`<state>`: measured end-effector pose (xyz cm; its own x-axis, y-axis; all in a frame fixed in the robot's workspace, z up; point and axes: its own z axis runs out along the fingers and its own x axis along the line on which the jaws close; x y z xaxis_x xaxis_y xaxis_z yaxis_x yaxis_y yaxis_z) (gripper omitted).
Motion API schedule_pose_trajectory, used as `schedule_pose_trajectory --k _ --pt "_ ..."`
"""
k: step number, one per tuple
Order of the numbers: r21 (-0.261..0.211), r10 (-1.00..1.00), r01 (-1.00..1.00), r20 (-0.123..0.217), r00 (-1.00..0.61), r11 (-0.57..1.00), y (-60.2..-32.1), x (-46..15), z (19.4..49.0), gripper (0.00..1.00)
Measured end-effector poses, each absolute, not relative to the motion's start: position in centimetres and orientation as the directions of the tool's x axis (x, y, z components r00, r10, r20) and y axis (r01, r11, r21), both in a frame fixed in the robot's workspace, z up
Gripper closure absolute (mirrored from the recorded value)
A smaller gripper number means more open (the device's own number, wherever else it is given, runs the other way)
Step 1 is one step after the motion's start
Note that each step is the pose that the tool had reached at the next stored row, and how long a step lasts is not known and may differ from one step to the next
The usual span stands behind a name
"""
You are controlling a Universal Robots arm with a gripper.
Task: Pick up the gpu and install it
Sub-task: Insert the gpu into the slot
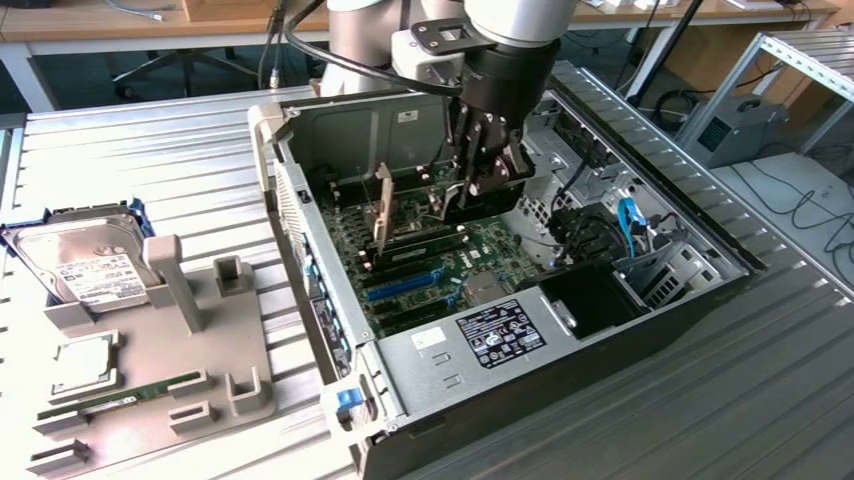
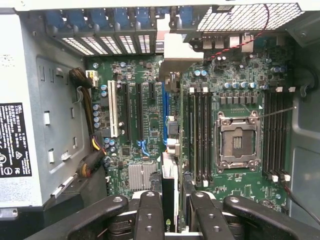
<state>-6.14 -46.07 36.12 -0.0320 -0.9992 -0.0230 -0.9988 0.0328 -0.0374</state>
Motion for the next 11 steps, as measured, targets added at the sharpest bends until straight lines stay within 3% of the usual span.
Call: schedule_pose_trajectory --k 11 --pt "-0.037 -0.999 -0.999 -0.023 -0.032 0.033 -46.36 -6.14 36.11 0.74"
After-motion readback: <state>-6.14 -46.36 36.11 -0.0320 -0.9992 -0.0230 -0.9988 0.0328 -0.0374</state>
